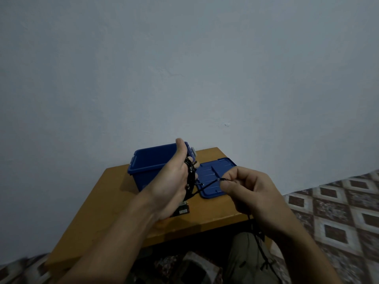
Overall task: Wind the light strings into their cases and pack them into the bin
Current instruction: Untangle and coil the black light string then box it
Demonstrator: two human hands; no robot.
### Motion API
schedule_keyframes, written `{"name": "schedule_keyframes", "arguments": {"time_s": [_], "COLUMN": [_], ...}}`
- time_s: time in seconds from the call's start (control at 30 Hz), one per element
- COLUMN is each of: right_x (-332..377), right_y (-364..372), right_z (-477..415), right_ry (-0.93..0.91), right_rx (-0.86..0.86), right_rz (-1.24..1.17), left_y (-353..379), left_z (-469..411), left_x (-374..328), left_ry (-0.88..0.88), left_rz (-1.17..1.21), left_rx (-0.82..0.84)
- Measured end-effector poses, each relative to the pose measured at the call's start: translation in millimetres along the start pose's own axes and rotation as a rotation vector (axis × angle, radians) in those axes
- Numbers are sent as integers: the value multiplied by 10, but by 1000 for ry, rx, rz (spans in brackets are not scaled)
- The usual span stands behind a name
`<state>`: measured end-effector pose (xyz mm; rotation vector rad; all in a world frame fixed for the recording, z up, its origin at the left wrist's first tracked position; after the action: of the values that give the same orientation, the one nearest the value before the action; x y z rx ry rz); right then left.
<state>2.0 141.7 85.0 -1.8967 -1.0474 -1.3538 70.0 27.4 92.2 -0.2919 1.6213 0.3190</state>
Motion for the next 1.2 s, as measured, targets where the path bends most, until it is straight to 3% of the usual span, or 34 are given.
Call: {"name": "schedule_keyframes", "arguments": {"time_s": [0.17, 0.27, 0.57, 0.97, 1.2], "right_x": [172, 214, 266, 21, -68], "right_y": [55, 53, -41, -76, 83], "right_z": [46, 49, 81, -27, -39], "right_ry": [-144, -195, -243, -116, -29], "right_rx": [-12, -32, -205, -242, -105], "right_rz": [-10, -50, 151, 205, 330], "left_y": [19, 169, 300, 363, 445], "left_z": [44, 134, 221, 205, 242], "left_x": [119, 92, 39, 39, -75], "left_ry": [-90, -93, -96, -34, 54], "left_rz": [-154, -162, -370, -31, 178], "left_rx": [42, 172, 300, 436, 509]}}
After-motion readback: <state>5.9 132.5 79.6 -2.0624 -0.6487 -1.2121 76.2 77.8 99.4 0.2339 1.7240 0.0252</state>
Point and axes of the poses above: each hand's wrist, its own z-axis away from the middle knuckle, its own y-axis out of the palm, x = y × z, the point moved 9 cm from there along -z, towards the middle knuckle, and after that the axes turned 8 degrees about y, right-handed, at the moved point
